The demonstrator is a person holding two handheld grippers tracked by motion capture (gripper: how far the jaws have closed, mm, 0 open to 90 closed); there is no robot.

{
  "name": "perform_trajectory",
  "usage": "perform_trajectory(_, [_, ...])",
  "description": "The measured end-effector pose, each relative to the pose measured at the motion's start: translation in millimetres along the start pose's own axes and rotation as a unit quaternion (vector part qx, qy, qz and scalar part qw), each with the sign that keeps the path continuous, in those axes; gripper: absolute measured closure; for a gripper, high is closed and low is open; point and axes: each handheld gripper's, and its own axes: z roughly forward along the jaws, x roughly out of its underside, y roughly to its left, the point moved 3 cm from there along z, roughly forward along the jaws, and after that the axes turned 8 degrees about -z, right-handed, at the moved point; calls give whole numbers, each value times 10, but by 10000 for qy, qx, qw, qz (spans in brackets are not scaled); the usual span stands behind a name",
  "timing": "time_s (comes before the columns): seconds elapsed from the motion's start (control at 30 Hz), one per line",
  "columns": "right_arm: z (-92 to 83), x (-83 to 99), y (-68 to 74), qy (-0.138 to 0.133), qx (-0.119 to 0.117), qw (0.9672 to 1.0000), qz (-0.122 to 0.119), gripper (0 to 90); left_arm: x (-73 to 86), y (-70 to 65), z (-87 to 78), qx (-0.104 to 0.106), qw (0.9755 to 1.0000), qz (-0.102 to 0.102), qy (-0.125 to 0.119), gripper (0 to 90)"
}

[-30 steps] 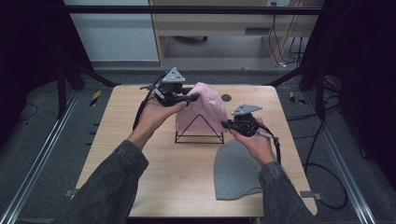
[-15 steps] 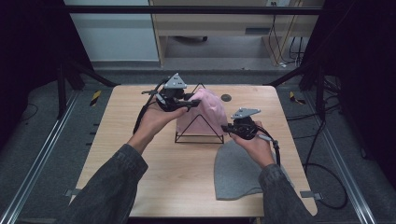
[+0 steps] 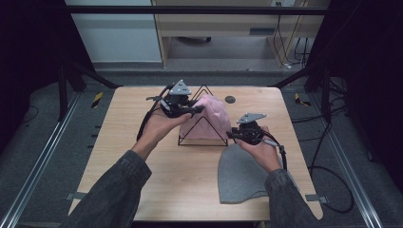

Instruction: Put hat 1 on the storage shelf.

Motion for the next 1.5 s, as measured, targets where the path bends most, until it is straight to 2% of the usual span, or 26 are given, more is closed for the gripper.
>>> perform_trajectory(0.23, [-115, 97, -49, 58, 136, 9999, 64, 623, 70, -34, 41, 23, 9999, 20, 109, 697])
perform_trajectory(0.4, [-239, 167, -122, 108, 328, 9993, 162, 554, 102, -27, 27, 25, 9999, -67, 85, 686])
perform_trajectory(0.6, [-362, 287, -225, 231, 553, 9977, 305, 479, 155, -40, 23, 94, 9998, -144, 83, 607])
perform_trajectory(0.8, [-455, 419, -310, 408, 707, 9957, 443, 434, 175, -78, -57, 89, 9997, -227, -71, 528])
perform_trajectory(1.0, [-467, 591, -384, 795, 679, 9922, 678, 370, 239, -114, -186, -127, 9998, -129, -50, 423])
perform_trajectory(1.1, [-440, 678, -430, 1018, 632, 9896, 789, 355, 309, -130, -251, -130, 9998, -180, -3, 360])
perform_trajectory(1.23, [-371, 765, -483, 1237, 646, 9861, 901, 369, 460, -140, -323, -160, 9995, -250, 78, 292])
perform_trajectory(1.3, [-330, 802, -504, 1344, 637, 9845, 928, 391, 561, -142, -351, -262, 9992, -265, 162, 263])
perform_trajectory(1.4, [-287, 837, -525, 1457, 609, 9826, 980, 404, 690, -142, -389, -256, 9987, -392, 209, 248])
perform_trajectory(1.5, [-238, 874, -527, 1608, 590, 9801, 1005, 404, 793, -146, -425, -272, 9984, -406, 293, 232])
